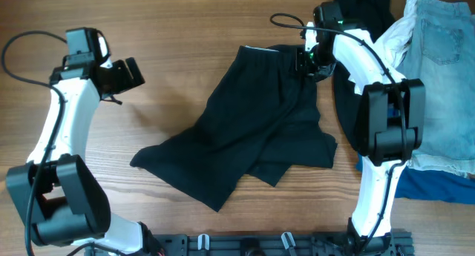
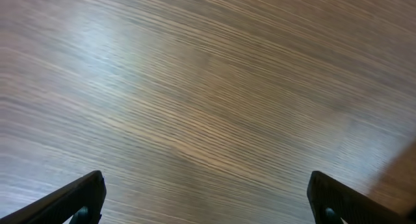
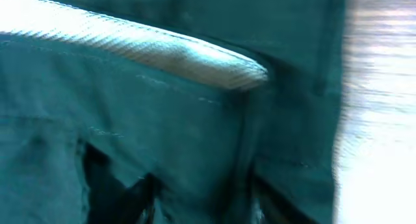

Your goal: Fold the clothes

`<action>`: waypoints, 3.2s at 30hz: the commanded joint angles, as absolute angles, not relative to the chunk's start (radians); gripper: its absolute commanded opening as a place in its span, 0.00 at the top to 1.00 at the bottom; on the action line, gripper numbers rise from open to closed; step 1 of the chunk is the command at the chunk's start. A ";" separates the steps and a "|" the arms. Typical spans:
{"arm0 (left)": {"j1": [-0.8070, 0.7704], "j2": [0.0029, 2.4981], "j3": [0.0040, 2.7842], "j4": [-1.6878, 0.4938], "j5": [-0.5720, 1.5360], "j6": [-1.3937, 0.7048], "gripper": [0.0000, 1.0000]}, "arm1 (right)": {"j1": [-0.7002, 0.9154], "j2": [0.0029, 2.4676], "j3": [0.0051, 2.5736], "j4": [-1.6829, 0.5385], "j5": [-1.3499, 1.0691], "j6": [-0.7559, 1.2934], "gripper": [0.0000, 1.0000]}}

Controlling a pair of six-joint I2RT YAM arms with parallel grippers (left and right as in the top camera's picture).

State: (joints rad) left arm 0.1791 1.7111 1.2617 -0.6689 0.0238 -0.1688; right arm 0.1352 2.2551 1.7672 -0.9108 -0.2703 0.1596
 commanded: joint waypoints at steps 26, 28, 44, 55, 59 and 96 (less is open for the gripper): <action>0.391 1.706 1.279 -0.616 -0.059 -0.274 0.00 | 0.690 2.204 2.057 -0.342 -0.286 0.582 0.96; 0.391 1.706 1.279 -0.616 -0.059 -0.274 0.00 | 0.734 2.221 2.057 -0.289 -0.241 0.595 0.96; 0.391 1.706 1.279 -0.624 -0.057 -0.274 0.00 | 0.646 2.145 2.058 -0.452 -0.162 0.396 0.00; 0.265 1.705 1.280 -0.738 0.202 -0.204 0.02 | 0.310 2.089 1.989 -1.046 -0.194 0.143 0.00; 0.131 1.705 1.280 -0.776 0.201 -0.186 0.02 | 0.269 2.095 1.895 -1.037 -0.199 0.093 0.00; -0.424 1.897 1.288 -0.852 -0.008 -0.428 0.35 | 0.247 2.097 1.688 -0.876 -0.176 0.109 0.01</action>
State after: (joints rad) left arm -0.4244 1.8973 1.2682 -0.8528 -0.0139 -0.4156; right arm 0.2516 2.0861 1.6917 -0.8806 -0.1818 0.1177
